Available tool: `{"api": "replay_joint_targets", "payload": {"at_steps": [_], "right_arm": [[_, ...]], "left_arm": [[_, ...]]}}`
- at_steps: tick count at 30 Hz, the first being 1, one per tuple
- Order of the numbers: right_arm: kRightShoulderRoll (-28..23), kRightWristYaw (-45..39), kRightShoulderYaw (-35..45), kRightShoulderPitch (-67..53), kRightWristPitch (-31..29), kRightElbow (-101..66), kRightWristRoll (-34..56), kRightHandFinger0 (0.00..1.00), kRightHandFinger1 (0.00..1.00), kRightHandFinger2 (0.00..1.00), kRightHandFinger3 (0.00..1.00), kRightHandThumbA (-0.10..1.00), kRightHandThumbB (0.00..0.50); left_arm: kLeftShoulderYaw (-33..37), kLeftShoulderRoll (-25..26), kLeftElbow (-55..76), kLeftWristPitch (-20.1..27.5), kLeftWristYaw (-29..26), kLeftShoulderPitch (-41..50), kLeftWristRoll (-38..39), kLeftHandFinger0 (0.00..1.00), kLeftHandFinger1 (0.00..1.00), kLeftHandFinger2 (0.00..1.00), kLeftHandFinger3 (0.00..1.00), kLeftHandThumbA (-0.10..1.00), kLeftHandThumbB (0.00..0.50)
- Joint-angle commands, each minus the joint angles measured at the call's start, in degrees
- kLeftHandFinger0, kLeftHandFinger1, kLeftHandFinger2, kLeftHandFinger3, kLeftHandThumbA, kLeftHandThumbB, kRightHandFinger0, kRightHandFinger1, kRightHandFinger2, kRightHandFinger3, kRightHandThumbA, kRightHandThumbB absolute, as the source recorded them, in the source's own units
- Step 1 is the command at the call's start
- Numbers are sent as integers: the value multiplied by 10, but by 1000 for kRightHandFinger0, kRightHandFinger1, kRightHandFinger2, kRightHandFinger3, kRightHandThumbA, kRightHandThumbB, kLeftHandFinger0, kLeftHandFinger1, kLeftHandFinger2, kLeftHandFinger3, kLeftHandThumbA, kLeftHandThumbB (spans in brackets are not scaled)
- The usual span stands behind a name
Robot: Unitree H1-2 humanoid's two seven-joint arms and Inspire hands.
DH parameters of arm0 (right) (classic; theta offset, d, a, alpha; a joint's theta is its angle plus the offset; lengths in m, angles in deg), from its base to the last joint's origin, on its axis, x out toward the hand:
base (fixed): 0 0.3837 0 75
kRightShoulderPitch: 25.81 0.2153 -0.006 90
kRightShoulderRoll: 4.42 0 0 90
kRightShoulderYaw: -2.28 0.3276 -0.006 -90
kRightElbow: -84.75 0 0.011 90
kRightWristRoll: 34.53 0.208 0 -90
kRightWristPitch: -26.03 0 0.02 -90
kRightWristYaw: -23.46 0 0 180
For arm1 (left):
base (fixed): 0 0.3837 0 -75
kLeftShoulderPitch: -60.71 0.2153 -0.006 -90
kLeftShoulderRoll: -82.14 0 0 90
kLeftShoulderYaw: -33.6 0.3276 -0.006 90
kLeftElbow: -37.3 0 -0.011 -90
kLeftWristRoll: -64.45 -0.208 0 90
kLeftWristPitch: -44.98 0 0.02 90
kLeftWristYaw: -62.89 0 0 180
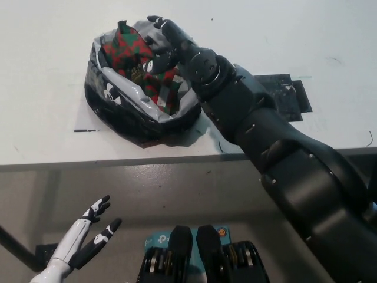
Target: The robot uses its right hand to pick up a bag of coffee beans and puts it in the black plastic bag, then the robot grabs the top of the bag and lifts it.
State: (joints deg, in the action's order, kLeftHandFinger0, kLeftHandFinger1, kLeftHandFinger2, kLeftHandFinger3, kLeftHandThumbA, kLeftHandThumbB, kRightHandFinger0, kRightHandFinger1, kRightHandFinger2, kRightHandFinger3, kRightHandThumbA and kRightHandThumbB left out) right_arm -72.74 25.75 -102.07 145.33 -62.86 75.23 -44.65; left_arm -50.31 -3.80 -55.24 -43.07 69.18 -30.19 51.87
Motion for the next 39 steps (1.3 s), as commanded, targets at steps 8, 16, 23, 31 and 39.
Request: {"api": "replay_joint_targets", "payload": {"at_steps": [8, 16, 23, 31, 39], "right_arm": [[-49, 65, 6, 76, -11, -30, -17, 1000, 1000, 1000, 1000, 956, 430], [-66, 100, -2, 66, -23, -29, -27, 1000, 1000, 1000, 1000, 871, 420], [-67, 101, -17, 54, -11, -22, -44, 1000, 1000, 1000, 1000, 929, 421], [-54, 73, -2, 28, 9, -14, -27, 1000, 1000, 1000, 1000, 1000, 406], [-46, 34, 42, 6, 26, -4, 5, 1000, 1000, 1000, 1000, 1000, 439]], "left_arm": [[0, 12, 9, 5, 12, -6, -4, 1000, 1000, 1000, 1000, 882, 164], [-4, 9, 4, 8, 13, -5, -3, 1000, 1000, 1000, 1000, 895, 173], [-2, 8, 7, 3, 16, -4, -6, 1000, 1000, 1000, 1000, 908, 171], [-4, 8, 8, 2, 18, -5, -2, 1000, 1000, 1000, 1000, 895, 171], [-4, 8, 7, 10, 14, -4, -5, 1000, 1000, 1000, 1000, 897, 165]]}}
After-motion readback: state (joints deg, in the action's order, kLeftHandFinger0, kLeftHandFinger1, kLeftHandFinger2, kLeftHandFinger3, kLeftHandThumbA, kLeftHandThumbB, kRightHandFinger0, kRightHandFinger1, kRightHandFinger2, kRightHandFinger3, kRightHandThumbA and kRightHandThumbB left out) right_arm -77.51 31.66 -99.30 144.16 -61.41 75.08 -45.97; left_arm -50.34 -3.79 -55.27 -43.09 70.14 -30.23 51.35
